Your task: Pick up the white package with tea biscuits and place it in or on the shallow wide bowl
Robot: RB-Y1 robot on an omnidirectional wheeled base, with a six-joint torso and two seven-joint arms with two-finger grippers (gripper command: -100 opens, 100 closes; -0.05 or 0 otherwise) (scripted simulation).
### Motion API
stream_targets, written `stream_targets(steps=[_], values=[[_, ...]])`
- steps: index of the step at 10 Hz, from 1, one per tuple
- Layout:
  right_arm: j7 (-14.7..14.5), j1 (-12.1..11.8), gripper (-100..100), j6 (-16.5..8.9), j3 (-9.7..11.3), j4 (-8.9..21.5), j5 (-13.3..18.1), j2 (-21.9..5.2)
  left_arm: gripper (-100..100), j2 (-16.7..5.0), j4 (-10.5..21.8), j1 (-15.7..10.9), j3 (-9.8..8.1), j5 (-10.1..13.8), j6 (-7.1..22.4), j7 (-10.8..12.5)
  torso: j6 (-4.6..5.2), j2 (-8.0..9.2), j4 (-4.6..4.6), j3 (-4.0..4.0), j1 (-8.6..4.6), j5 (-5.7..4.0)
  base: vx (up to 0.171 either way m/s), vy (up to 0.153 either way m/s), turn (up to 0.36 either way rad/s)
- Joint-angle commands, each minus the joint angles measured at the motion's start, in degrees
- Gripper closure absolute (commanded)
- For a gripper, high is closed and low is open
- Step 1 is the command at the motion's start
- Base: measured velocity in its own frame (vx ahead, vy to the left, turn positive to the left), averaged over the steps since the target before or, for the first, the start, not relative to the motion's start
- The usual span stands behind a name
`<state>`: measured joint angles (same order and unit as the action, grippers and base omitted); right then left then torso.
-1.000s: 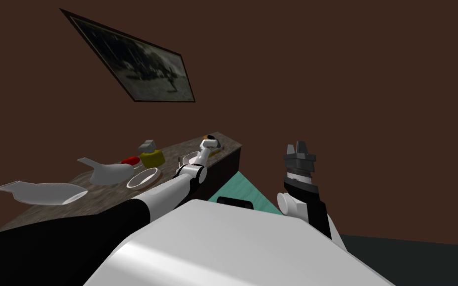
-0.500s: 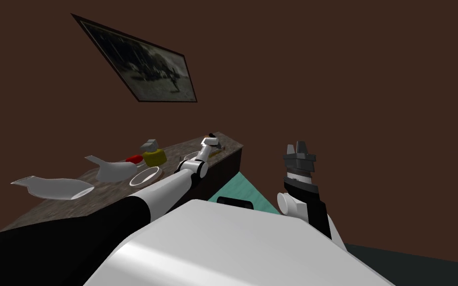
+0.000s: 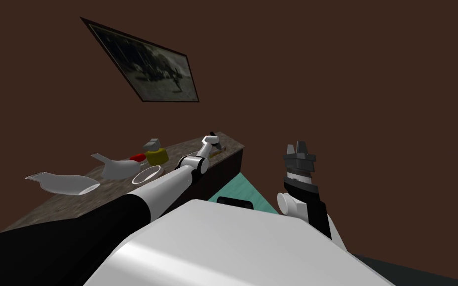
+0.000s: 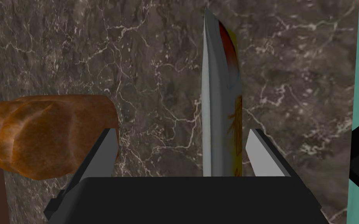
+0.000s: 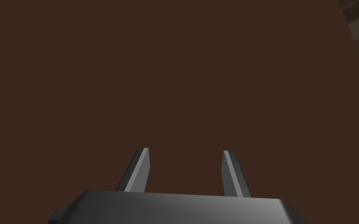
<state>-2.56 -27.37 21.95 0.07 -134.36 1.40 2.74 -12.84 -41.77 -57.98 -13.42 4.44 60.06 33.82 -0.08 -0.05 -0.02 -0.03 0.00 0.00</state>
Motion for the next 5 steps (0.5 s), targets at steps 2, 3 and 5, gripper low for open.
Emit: stream_targets(steps=[2,3,5], values=[[0.0,0.0,0,0.0,0.0,0.0,0.0,0.0,-100,-0.4,3.6,-3.2,-0.71,-0.4,3.8,0.9,0.02,0.00,-0.02,-0.01,-0.01,0.01,0.023,-0.015,0.080],[0.0,0.0,0,0.0,0.0,0.0,0.0,0.0,-100,-0.4,5.4,-3.2,-0.71,-0.4,3.8,0.9,0.00,0.00,0.00,0.00,-0.03,0.00,0.026,-0.014,0.050],[0.0,0.0,0,0.0,0.0,0.0,0.0,0.0,-100,-0.7,8.4,-5.2,-1.16,-0.6,5.9,1.4,0.00,-0.03,-0.02,-0.02,-0.01,0.00,0.028,-0.014,0.071]])
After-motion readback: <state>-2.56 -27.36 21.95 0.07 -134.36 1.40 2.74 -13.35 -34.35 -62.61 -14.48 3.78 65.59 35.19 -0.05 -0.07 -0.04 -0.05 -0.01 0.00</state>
